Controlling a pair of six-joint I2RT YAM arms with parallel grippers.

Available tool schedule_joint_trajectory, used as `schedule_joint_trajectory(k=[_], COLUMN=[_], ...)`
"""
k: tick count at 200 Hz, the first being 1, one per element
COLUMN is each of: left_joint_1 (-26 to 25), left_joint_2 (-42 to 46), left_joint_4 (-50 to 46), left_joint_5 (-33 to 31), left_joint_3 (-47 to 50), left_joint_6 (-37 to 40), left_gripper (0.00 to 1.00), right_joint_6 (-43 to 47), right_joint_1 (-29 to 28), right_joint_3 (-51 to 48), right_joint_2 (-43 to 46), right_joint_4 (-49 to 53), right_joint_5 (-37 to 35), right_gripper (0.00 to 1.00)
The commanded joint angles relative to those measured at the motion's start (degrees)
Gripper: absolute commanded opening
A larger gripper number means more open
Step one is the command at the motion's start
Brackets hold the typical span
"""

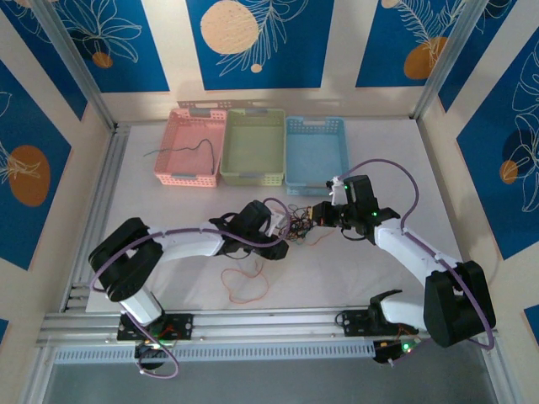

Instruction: Untangle the cables

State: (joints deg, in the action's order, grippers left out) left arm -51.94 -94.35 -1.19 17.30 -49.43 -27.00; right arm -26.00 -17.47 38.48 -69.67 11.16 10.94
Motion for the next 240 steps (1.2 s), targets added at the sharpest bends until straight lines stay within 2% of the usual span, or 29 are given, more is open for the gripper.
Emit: schedule_joint_trajectory(k=[1, 55, 74, 97, 110, 143, 149, 189, 240], left_joint_1=[-0.88, -1.06, -1.12, -1.07, -1.06, -1.06, -1.06, -0.43, 5.27], left_joint_2=[-0.39, -0.63, -0.87, -1.19, -1.44, -0.43, 0.12, 9.33, 27.44], left_joint_4=[-0.29, 0.31, 0.22, 0.55, 0.82, 0.46, 0.04, -8.25, -22.48], left_joint_5=[-0.43, 0.09, 0.17, 0.26, 0.28, -0.47, -0.83, -6.78, -11.98], left_joint_3=[-0.23, 0.06, 0.12, 0.46, 0.61, 0.74, 0.69, 0.12, -2.58], left_joint_6=[0.90, 0.81, 0.90, 0.81, 0.76, 0.77, 0.85, 3.66, 5.82], left_gripper=[0.32, 0.26, 0.37, 0.36, 0.29, 0.00, 0.00, 0.00, 0.00], right_joint_6=[0.14, 0.51, 0.60, 0.60, 0.60, 0.69, 0.68, 0.29, -2.54], right_joint_1=[0.51, 1.08, 1.33, 1.42, 1.39, 1.64, 1.73, 3.16, 10.26], right_joint_3=[0.47, 0.98, 1.02, 1.07, 0.90, 0.54, 0.42, -0.96, -5.23], right_joint_2=[0.48, 0.41, 0.41, 0.33, 0.41, 0.70, 0.76, 2.33, 4.36], right_joint_4=[0.25, 0.47, 0.48, 0.36, 0.18, 0.18, 0.18, 0.04, -1.90], right_joint_5=[1.28, 1.36, 1.53, 1.73, 1.87, 1.54, 1.49, -1.42, -1.65], right_gripper=[0.00, 0.00, 0.00, 0.00, 0.00, 0.00, 0.00, 0.00, 0.00])
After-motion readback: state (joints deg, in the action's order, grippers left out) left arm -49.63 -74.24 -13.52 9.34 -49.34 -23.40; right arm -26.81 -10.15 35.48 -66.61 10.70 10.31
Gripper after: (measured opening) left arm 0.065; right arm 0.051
